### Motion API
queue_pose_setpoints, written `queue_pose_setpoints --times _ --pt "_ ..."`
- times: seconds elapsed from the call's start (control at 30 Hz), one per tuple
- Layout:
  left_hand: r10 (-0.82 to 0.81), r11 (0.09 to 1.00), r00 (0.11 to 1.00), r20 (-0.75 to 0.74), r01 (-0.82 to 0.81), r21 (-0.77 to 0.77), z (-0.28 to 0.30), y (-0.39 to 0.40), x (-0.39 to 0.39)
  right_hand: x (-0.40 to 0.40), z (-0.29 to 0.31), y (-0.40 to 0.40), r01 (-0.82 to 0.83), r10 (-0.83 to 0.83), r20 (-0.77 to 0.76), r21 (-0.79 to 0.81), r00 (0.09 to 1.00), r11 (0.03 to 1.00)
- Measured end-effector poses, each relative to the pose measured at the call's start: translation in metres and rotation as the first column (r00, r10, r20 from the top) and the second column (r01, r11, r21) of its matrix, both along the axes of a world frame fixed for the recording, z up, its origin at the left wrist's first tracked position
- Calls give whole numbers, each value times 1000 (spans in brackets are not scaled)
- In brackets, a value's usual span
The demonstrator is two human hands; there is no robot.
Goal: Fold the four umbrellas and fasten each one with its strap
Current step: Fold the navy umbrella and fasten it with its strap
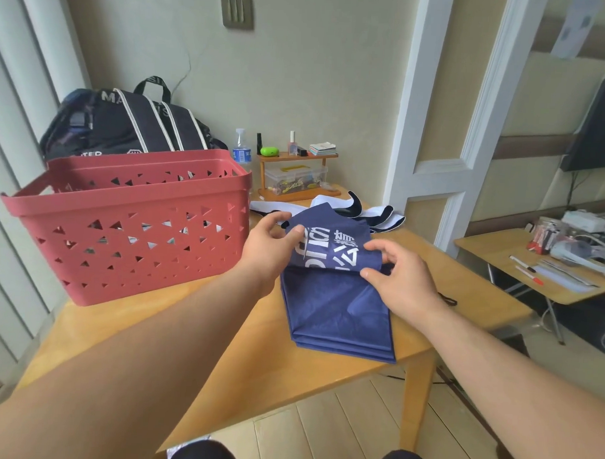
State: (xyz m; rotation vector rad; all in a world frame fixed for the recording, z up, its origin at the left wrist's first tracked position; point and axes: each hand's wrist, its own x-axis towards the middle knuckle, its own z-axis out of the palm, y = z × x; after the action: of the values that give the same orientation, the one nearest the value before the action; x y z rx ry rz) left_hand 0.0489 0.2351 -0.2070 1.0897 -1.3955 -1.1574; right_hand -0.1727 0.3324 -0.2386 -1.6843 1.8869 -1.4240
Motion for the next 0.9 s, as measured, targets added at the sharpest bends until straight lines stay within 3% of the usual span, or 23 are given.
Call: queue_pose_setpoints --times 0.2,0.57,0.67,0.73,0.83,0.9 --pt "20 989 993 -119 -2 151 -14 -7 0 -6 3 12 50 -54 -106 -48 993 998" --pt "-74 986 978 -196 101 135 -29 2 18 4 -8 26 56 -54 -205 7 977 998" --pt "-78 988 988 -132 95 125 -36 6 20 7 -14 30 24 -22 -99 21 995 999" --pt "-89 988 992 -87 99 116 -42 5 21 11 -13 30 -39 37 64 33 997 999" --pt "-93 985 993 -76 103 137 -50 3 24 16 -7 22 -138 109 336 65 936 988" --pt "-84 985 993 -78 94 146 -50 7 25 18 -3 14 -153 103 437 81 894 985"
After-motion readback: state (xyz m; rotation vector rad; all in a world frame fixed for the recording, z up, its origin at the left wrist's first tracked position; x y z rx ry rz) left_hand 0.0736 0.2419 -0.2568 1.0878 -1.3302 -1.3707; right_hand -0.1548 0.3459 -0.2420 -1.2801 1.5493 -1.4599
